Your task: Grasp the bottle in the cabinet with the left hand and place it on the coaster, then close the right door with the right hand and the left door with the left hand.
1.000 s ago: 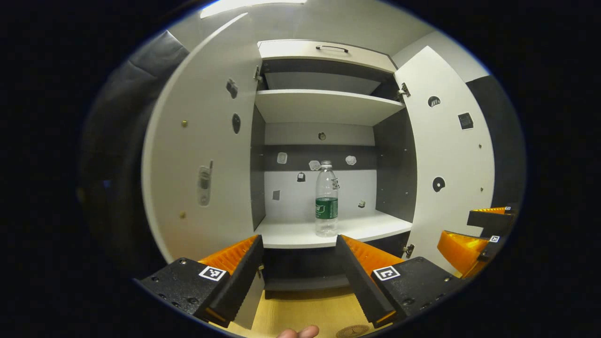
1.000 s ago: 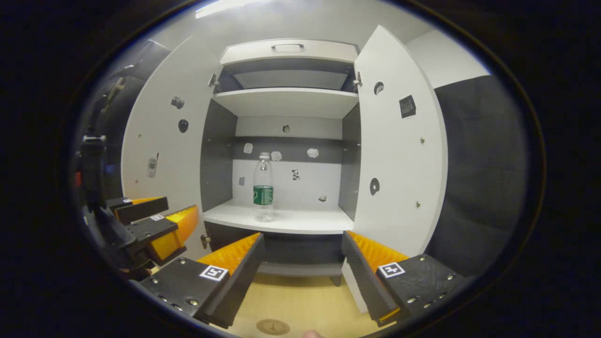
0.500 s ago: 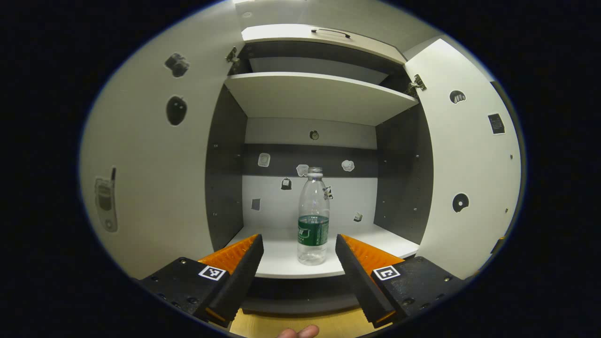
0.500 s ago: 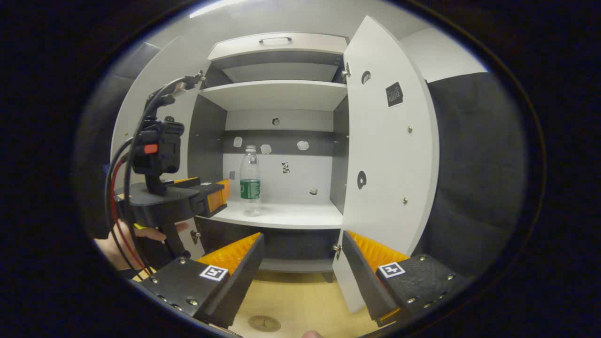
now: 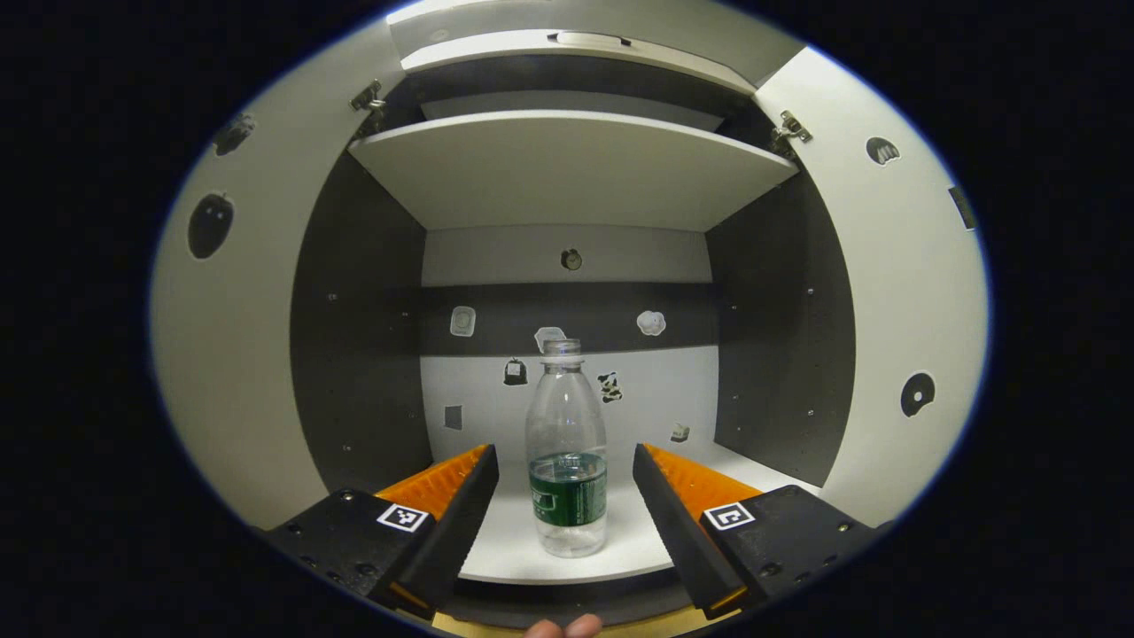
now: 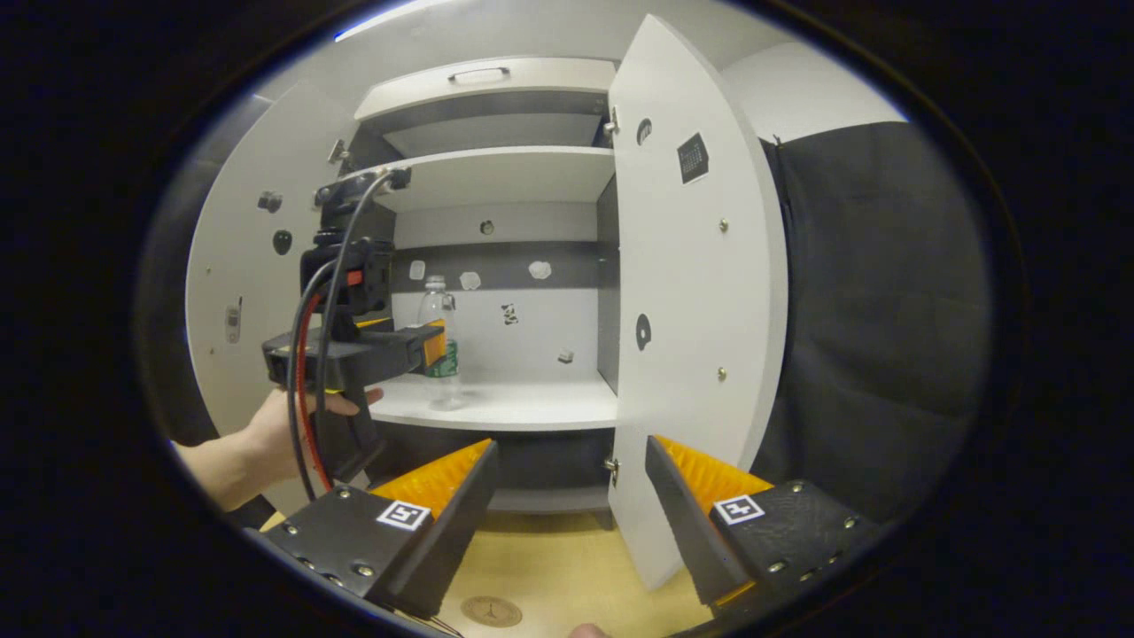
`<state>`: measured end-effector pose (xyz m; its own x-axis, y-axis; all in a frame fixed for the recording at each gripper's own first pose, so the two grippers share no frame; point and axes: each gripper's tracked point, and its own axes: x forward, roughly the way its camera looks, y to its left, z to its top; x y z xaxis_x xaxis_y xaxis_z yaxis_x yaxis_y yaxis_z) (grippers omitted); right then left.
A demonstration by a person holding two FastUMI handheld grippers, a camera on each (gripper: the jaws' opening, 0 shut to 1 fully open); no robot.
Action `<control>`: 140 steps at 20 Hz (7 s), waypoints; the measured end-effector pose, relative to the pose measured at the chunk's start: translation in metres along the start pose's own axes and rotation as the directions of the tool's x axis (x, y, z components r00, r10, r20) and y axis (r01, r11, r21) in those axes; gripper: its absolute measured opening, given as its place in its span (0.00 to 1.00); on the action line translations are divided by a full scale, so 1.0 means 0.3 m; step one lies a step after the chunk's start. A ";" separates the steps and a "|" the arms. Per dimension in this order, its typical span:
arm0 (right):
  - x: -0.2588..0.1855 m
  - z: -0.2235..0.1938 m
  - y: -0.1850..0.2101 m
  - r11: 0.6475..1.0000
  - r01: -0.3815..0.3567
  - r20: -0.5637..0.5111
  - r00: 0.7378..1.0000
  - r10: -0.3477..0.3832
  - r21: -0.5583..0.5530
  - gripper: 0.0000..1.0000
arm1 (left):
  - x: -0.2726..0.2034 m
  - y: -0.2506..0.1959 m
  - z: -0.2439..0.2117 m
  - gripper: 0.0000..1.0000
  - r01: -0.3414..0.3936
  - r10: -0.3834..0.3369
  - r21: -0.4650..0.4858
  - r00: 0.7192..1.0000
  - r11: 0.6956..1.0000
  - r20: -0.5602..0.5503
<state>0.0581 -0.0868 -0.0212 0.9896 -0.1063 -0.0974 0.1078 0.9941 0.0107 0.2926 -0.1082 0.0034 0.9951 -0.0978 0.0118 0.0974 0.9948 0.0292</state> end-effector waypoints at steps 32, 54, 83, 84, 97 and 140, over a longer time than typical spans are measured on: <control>-0.099 -0.173 -0.045 0.999 -0.008 -0.088 0.996 0.012 0.044 1.00 | -0.537 -0.131 -0.227 0.81 0.110 -0.112 -0.048 0.993 0.993 -0.044; -0.231 -0.562 -0.174 0.998 0.027 -0.360 0.933 -0.004 0.060 1.00 | -0.859 -0.400 -1.019 0.83 0.235 -0.260 -0.114 0.902 0.965 -0.344; -0.279 -0.573 -0.160 0.996 -0.006 -0.374 0.927 0.037 0.085 1.00 | -0.952 -0.362 -0.949 0.85 0.246 -0.236 -0.007 0.921 0.969 -0.310; -0.279 -0.558 -0.161 0.996 -0.006 -0.367 0.930 0.038 0.088 1.00 | -0.950 -0.362 -0.928 0.85 0.246 -0.234 0.001 0.925 0.969 -0.300; -0.223 -0.105 -0.444 0.994 0.060 -0.106 0.993 -0.051 0.089 1.00 | -0.907 -0.322 -0.371 0.86 0.242 -0.243 -0.021 0.965 0.970 -0.102; 0.216 0.149 0.027 0.947 -0.316 0.047 0.948 0.313 0.052 0.99 | -1.063 0.374 -0.310 0.88 -0.239 0.224 -0.056 0.955 0.970 -0.194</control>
<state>0.1273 -0.0866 0.0172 0.9769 0.2096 -0.0419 -0.2051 0.9743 0.0930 -0.0124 0.0371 -0.0901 0.9751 0.1348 -0.1763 -0.1422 0.9894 -0.0300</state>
